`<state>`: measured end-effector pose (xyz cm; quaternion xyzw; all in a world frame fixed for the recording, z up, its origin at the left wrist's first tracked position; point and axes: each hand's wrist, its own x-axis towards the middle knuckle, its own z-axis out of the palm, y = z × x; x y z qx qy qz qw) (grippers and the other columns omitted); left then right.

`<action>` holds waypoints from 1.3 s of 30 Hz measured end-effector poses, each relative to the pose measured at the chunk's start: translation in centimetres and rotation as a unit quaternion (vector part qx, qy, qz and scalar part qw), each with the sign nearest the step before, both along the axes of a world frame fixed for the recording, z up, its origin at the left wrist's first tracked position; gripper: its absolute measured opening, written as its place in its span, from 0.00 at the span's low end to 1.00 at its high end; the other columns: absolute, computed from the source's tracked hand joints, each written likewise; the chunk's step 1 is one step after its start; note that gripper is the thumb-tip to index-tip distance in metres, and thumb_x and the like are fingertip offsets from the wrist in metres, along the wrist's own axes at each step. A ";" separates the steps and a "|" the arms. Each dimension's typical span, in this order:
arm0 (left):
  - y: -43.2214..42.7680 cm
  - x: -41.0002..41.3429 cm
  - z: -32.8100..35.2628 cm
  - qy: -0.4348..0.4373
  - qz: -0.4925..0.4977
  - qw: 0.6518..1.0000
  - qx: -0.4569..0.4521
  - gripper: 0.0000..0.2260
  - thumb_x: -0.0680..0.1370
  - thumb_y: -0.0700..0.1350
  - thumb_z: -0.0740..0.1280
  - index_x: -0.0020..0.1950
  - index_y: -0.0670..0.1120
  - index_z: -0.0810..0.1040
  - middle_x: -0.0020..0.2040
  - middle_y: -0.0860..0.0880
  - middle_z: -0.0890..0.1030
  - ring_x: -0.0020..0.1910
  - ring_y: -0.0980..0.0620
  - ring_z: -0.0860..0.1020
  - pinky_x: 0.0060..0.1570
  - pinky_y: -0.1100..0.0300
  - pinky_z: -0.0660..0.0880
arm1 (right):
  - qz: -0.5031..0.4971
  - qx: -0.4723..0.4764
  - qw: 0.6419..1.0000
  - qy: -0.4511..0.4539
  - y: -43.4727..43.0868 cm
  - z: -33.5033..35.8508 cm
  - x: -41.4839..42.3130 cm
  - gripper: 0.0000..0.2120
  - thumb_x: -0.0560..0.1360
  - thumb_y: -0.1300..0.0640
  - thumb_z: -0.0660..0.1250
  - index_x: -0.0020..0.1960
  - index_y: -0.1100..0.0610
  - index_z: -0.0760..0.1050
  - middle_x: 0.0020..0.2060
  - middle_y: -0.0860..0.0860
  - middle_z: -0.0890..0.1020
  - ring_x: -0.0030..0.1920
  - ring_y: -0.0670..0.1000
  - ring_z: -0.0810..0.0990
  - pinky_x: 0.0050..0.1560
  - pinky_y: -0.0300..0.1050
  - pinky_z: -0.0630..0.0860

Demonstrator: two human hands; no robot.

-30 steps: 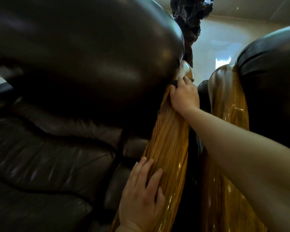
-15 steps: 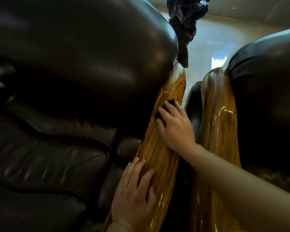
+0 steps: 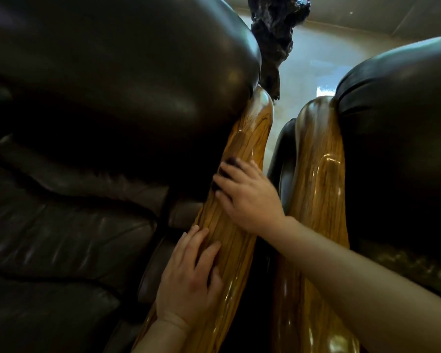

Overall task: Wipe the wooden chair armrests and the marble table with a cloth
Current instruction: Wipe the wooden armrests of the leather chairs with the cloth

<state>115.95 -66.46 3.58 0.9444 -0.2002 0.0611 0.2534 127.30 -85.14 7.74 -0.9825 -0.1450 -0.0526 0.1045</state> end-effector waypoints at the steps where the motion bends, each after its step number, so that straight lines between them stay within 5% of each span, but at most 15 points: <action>1: -0.1 0.0 -0.1 -0.001 -0.001 1.000 -0.004 0.18 0.75 0.49 0.61 0.63 0.47 0.77 0.70 0.45 0.72 0.76 0.52 0.59 0.71 0.48 0.64 | -0.043 0.004 0.999 0.008 -0.2 0.3 1.7 0.22 0.81 0.42 0.53 0.72 0.46 0.72 0.75 0.49 0.69 0.78 0.56 0.58 0.78 0.59 0.53; 6: -0.2 0.0 -0.1 0.000 -0.002 1.000 -0.010 0.18 0.75 0.47 0.61 0.62 0.45 0.79 0.70 0.43 0.73 0.74 0.46 0.66 0.71 0.45 0.65 | -0.134 0.026 0.991 0.007 0.6 0.5 3.8 0.21 0.80 0.45 0.56 0.70 0.48 0.74 0.75 0.51 0.70 0.78 0.58 0.59 0.78 0.58 0.51; 13: 0.1 0.3 -0.2 0.008 -0.011 1.000 0.013 0.20 0.75 0.49 0.59 0.63 0.44 0.76 0.70 0.41 0.71 0.73 0.43 0.66 0.75 0.51 0.57 | 0.146 0.003 0.989 0.025 0.2 0.5 -4.2 0.19 0.81 0.47 0.58 0.69 0.51 0.75 0.72 0.50 0.74 0.77 0.56 0.63 0.78 0.58 0.53; 20: 0.1 0.1 -0.1 0.006 0.009 1.000 0.003 0.19 0.75 0.49 0.60 0.63 0.45 0.78 0.70 0.44 0.72 0.74 0.45 0.66 0.73 0.50 0.62 | -0.084 -0.010 0.996 0.025 1.3 0.9 3.1 0.22 0.82 0.46 0.55 0.73 0.51 0.70 0.76 0.52 0.68 0.78 0.59 0.57 0.79 0.57 0.50; 27: 0.3 -0.1 -0.1 0.009 0.010 1.000 0.021 0.19 0.76 0.49 0.60 0.64 0.45 0.77 0.70 0.42 0.72 0.73 0.43 0.67 0.68 0.45 0.69 | 0.162 -0.031 0.986 0.021 1.5 0.0 -3.6 0.20 0.81 0.47 0.56 0.70 0.50 0.74 0.72 0.50 0.74 0.76 0.57 0.64 0.78 0.57 0.54; 32: 0.3 -0.3 0.2 0.001 0.007 1.000 0.019 0.18 0.76 0.50 0.60 0.63 0.45 0.78 0.70 0.42 0.72 0.74 0.44 0.66 0.71 0.46 0.65 | -0.047 -0.014 0.999 0.009 2.5 0.4 -0.3 0.21 0.83 0.47 0.54 0.73 0.52 0.71 0.75 0.51 0.69 0.79 0.57 0.58 0.79 0.57 0.49; 39: 3.8 -5.5 -0.9 -0.022 -0.045 0.998 0.047 0.24 0.78 0.53 0.61 0.73 0.49 0.69 0.77 0.45 0.63 0.79 0.48 0.56 0.76 0.49 0.55 | -0.065 -0.036 0.997 -0.016 4.7 -0.7 -4.2 0.21 0.82 0.46 0.54 0.72 0.51 0.72 0.74 0.51 0.71 0.78 0.58 0.60 0.78 0.59 0.52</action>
